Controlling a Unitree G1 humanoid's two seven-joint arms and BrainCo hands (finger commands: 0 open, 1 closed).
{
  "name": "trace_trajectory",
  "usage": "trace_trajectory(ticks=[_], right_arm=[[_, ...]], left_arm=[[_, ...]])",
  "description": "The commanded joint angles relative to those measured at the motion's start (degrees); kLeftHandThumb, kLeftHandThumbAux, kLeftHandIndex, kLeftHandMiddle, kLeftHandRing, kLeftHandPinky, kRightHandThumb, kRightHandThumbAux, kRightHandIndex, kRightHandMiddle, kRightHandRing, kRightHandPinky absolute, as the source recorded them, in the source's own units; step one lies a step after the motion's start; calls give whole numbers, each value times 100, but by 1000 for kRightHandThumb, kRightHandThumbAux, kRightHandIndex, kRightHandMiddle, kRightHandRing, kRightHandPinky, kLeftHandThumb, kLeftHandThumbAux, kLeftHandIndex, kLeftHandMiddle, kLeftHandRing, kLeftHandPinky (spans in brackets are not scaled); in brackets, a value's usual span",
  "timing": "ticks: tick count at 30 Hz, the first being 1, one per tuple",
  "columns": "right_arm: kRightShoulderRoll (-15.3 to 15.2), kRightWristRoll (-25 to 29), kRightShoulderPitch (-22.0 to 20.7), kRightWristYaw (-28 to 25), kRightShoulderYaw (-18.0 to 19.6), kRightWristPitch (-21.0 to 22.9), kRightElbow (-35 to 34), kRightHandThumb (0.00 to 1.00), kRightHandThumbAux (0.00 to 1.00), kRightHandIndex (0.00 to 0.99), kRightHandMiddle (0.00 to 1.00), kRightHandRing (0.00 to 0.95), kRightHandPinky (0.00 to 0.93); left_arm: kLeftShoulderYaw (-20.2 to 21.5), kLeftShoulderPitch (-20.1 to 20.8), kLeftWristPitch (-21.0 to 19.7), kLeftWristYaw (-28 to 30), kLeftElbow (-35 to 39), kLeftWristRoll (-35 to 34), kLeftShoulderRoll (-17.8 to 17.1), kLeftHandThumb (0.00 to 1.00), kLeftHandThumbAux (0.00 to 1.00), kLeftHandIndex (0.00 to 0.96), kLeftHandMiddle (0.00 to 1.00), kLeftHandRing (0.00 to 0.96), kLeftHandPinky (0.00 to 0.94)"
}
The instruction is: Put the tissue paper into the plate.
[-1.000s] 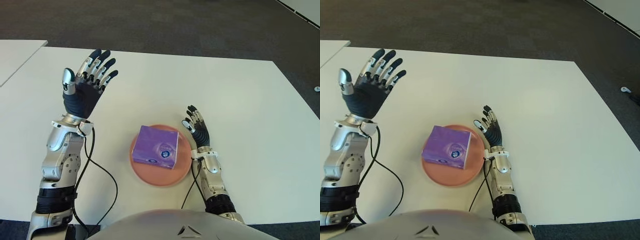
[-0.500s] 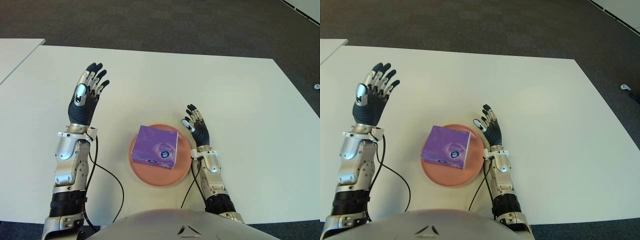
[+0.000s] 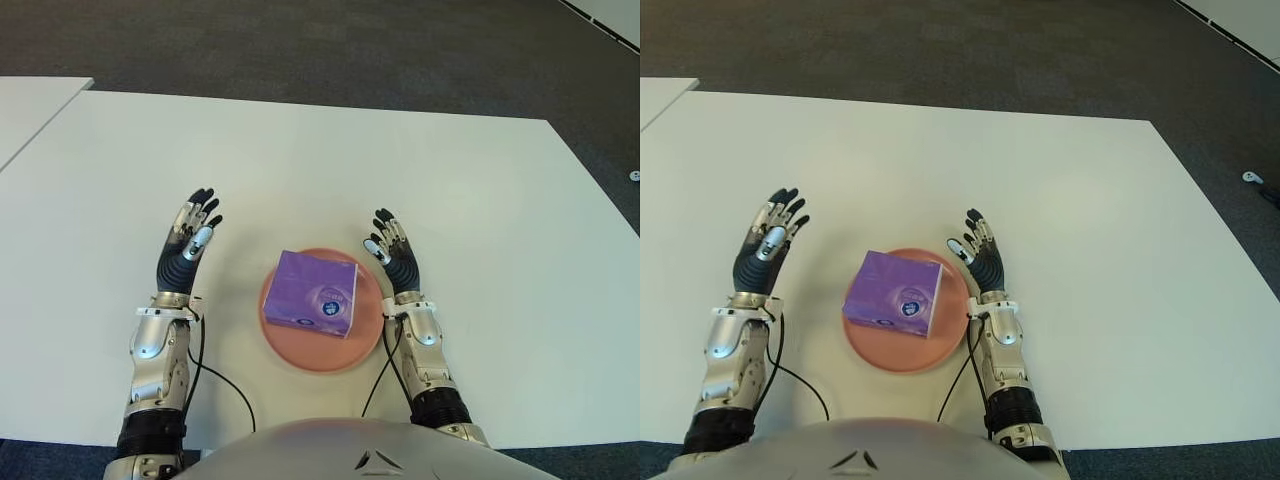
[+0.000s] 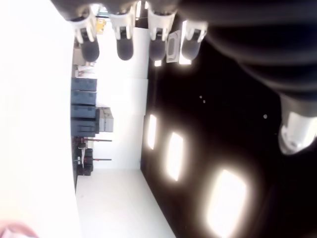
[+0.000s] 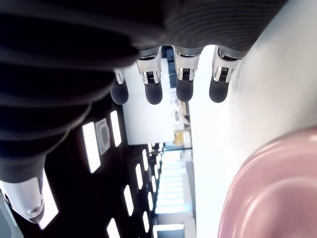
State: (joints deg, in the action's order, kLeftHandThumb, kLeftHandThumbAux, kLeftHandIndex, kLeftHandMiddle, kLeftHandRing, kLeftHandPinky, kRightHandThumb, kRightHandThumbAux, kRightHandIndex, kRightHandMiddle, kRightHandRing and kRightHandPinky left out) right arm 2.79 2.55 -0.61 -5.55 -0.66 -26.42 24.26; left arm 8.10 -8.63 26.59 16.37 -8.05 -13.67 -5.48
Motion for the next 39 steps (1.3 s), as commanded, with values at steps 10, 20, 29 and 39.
trace_trajectory(ticks=[10,20,29,39], right_arm=[[-47,23,321,-37,59,246,528,0,600,0,0,0,0],[-33,33,330,-7,79,254,488,0,602,0,0,0,0],[4,23,324,74,115,188,509,0,584,0,0,0,0],[-25,19,280,97,156,111,636,0,562,0,0,0,0]], left_arm=[[-300,-18,-22,-1074,-469,1322,368,0,457,0,0,0,0],[-215,252,193,-1334,-1075,1350,332,0,415,0,0,0,0],[-211,372,395,-1261,-1351,1296,275,0,395,0,0,0,0],[-218,449,368,-1316,-1513,1299,275,0,385,0,0,0,0]])
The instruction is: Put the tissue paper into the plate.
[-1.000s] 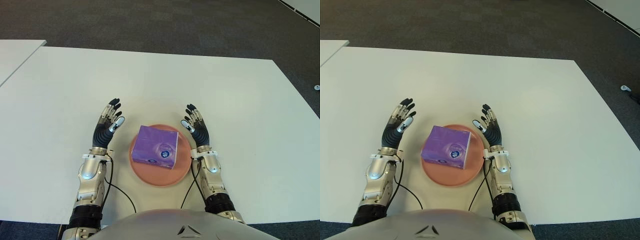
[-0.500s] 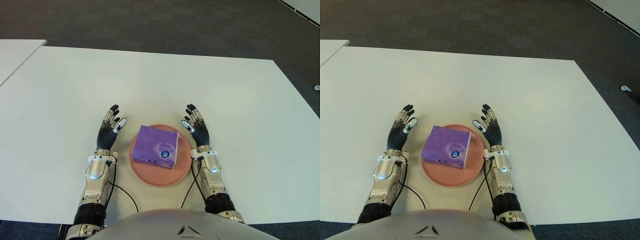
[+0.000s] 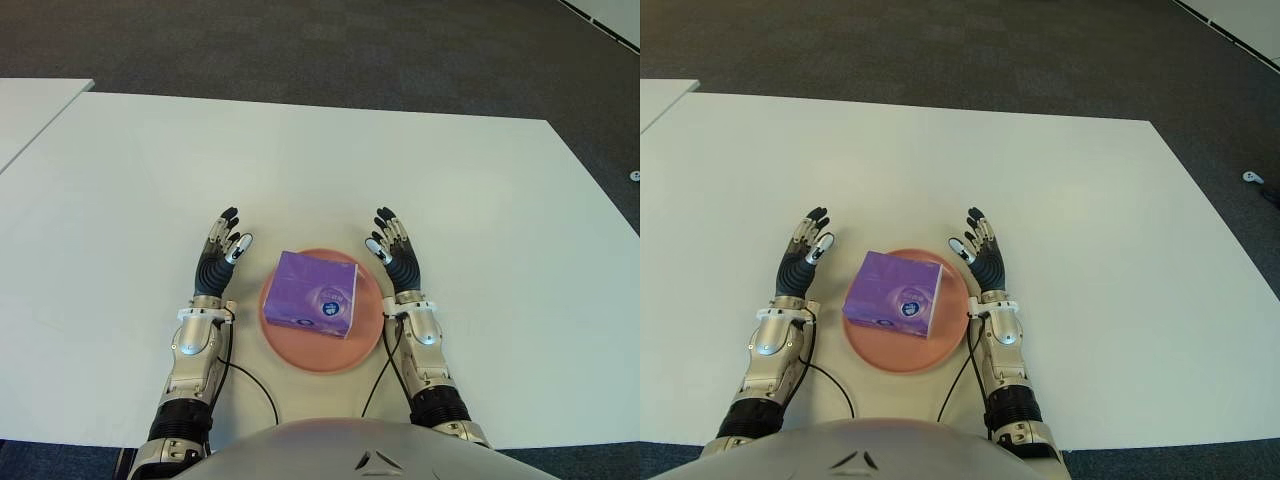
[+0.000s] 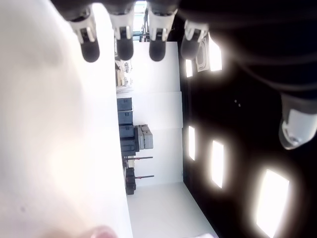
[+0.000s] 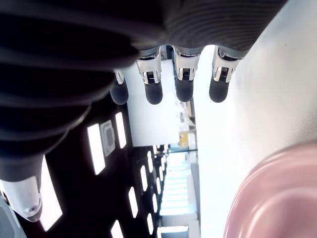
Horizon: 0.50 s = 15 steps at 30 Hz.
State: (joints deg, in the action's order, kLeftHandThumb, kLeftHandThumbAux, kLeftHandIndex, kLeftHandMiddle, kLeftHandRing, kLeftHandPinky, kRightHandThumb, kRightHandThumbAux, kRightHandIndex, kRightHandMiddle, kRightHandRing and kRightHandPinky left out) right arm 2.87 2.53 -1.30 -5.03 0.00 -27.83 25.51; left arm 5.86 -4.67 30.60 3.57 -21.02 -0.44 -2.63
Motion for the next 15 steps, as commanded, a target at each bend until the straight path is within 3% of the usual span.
trace_trajectory(ticks=[1,15], right_arm=[[-36,10,348,48,91,227,526,0,562,0,0,0,0],[-89,-177,378,390,164,-96,699,0,523,0,0,0,0]], left_arm=[[17,80,-41,-43,-261,-28,-15,0,385,0,0,0,0],[71,299,31,-121,-622,6,-34,0,390,0,0,0,0]])
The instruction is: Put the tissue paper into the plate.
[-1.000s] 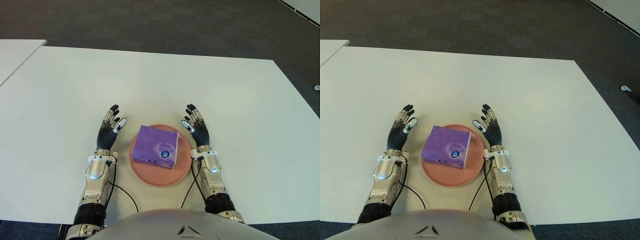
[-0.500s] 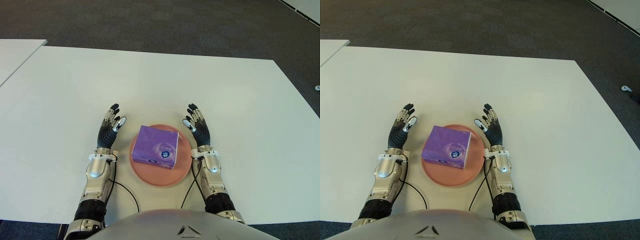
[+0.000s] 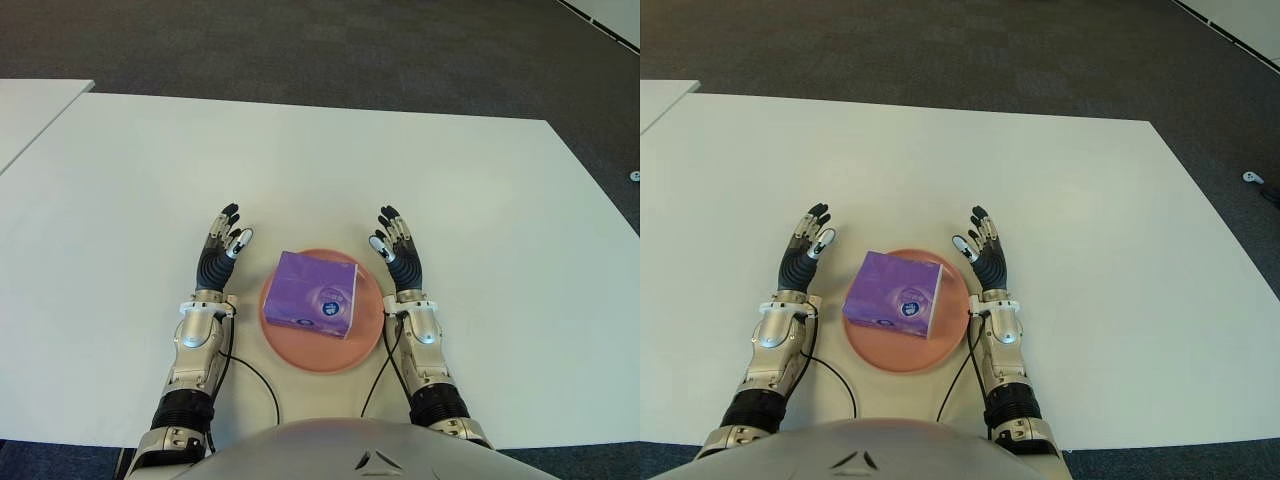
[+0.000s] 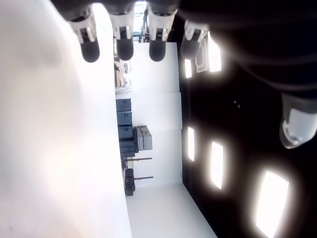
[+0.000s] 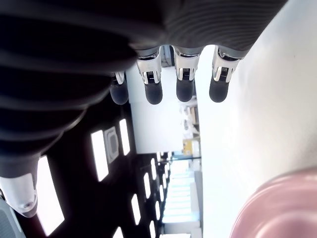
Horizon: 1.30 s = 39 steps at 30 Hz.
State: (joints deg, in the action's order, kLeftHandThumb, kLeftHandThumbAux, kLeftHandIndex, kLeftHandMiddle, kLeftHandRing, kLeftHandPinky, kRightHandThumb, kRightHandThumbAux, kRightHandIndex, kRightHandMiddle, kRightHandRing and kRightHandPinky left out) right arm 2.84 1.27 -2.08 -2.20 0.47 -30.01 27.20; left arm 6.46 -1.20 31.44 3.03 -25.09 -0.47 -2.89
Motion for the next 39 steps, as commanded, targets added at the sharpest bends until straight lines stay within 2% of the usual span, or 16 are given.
trace_trajectory(ticks=[1,8,12,20,28,39], right_arm=[[-92,-57,463,130,129,124,531,0,520,0,0,0,0],[-199,26,448,148,322,34,768,0,515,0,0,0,0],[-228,153,376,59,463,-236,1061,0,520,0,0,0,0],[-179,157,288,113,582,-101,1131,0,546,0,0,0,0],[-143,158,310,138,611,-46,981,0,559,0,0,0,0],[-20,320,713,-71,511,192,88,0,578,0,0,0,0]], left_arm=[[10,-34,-49,-69,-236,7,-11,0,391,0,0,0,0],[17,69,13,-13,-361,-65,-19,0,403,0,0,0,0],[0,74,122,62,-385,-117,-28,0,411,0,0,0,0],[-15,68,86,151,-379,-246,-48,0,421,0,0,0,0],[-17,94,89,112,-432,-194,-96,0,410,0,0,0,0],[-32,101,147,238,-435,-303,-113,0,416,0,0,0,0]])
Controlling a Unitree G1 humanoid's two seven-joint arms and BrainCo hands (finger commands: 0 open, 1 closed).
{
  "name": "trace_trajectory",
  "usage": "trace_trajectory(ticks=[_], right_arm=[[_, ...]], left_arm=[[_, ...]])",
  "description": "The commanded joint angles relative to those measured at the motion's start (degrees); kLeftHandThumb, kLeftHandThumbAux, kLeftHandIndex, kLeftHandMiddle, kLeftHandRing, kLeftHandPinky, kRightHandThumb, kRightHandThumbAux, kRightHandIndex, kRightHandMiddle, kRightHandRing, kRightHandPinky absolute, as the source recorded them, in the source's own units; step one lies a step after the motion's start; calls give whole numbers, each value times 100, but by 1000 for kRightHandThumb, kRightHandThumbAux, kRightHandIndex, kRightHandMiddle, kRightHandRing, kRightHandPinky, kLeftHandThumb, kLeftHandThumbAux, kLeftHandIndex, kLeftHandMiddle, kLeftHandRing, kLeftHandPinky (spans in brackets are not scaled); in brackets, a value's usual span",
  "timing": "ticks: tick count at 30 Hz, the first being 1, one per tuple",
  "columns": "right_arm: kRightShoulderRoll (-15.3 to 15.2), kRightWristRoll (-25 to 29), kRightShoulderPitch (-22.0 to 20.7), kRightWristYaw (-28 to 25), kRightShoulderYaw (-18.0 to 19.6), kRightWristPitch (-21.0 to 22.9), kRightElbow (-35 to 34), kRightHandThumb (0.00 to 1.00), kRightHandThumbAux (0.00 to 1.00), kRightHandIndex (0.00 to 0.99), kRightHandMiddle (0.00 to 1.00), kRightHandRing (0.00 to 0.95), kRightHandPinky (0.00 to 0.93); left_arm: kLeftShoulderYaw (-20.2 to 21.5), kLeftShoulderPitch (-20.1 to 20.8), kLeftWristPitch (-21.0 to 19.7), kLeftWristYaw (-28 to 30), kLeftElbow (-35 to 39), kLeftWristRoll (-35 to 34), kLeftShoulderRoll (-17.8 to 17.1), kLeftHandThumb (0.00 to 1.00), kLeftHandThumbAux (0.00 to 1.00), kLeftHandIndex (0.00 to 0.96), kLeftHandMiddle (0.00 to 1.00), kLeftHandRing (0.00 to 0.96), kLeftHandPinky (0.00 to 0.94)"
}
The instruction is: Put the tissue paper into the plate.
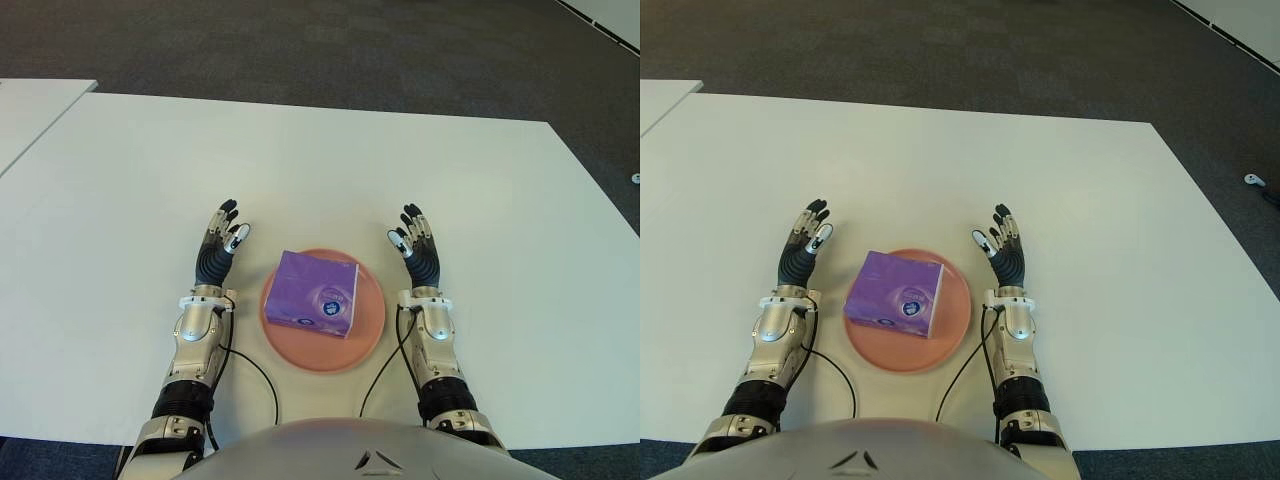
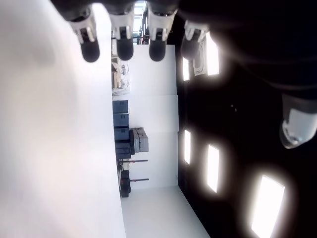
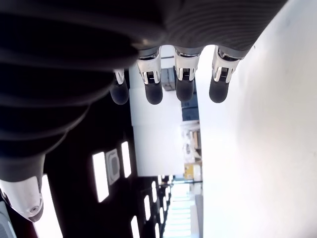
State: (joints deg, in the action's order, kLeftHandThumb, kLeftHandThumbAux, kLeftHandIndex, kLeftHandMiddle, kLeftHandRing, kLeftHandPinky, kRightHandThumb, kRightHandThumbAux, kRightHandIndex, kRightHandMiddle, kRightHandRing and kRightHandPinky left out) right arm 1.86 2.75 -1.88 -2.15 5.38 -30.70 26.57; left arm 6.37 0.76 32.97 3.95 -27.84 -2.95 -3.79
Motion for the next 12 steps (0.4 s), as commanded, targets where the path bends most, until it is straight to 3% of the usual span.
trace_trajectory(ticks=[1,12], right_arm=[[78,177,694,-94,20,273,149,0,579,0,0,0,0],[81,268,805,-344,-44,400,-135,0,587,0,0,0,0]], left_arm=[[-23,-98,-3,156,-157,-61,-26,0,417,0,0,0,0],[-47,-131,-120,106,-54,-1,-51,0,410,0,0,0,0]])
